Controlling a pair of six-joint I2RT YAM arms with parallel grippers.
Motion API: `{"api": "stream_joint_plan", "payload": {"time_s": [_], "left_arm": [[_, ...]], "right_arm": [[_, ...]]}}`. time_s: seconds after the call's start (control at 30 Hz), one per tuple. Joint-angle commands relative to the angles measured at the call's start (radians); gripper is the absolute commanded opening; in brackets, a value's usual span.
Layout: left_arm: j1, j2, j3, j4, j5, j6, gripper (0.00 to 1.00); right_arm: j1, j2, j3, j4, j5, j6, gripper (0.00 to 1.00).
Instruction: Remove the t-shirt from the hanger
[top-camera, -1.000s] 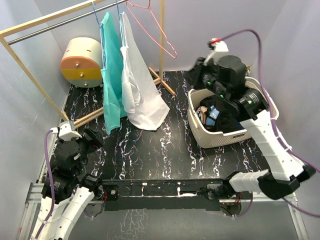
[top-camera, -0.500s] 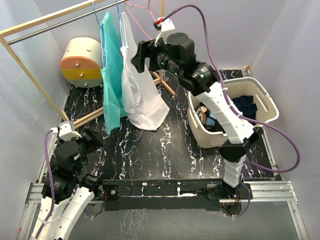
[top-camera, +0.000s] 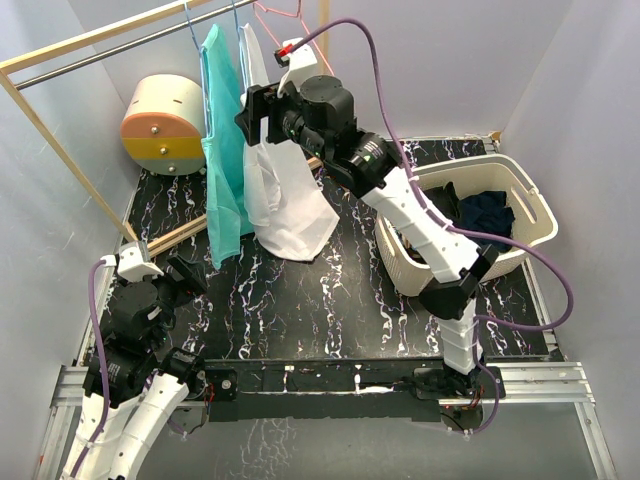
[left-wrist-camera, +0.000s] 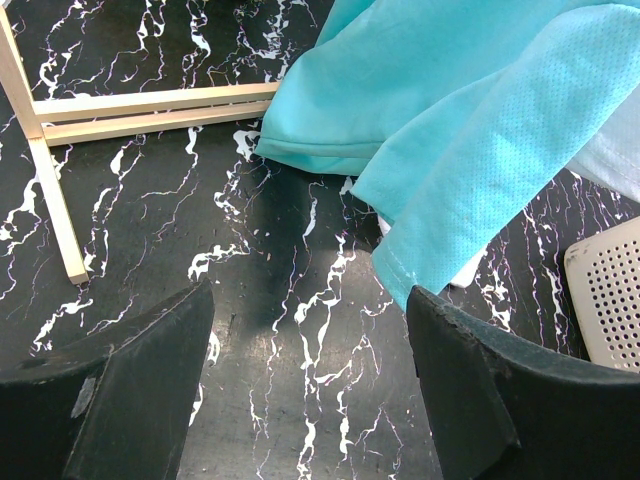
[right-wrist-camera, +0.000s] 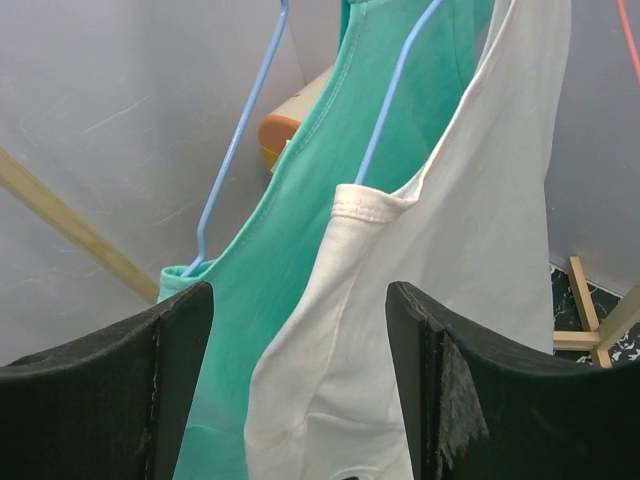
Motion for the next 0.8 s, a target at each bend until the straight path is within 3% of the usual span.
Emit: {"api": "stream_joint_plan", "payload": {"time_s": [0.0,0.17,0.33,0.77], "left_arm": [[0.0,0.002,0.003,0.003,-0.007,-0.002,0.75],[0.0,0.0,0.002,0.002,-0.008,-0.004,0.75],[-0.001,-0.001,0.003,-0.002,-0.014,-0.007,0.75],[0.0,0.0,0.004,-0.003,-0.016,-0.008,0.75]], "right_arm": [[-0.001,0.042,0.046,0.092,0.054,-0.027,0.71],[-0.001,0.089,0.066,0.121,0.109,-0.046,0.6],[-0.003,0.075,0.032,0.163,0.243,-0.057,0.1],[-0.059,0.005,-0.068,0.234,0.198,-0.037,0.08]]}}
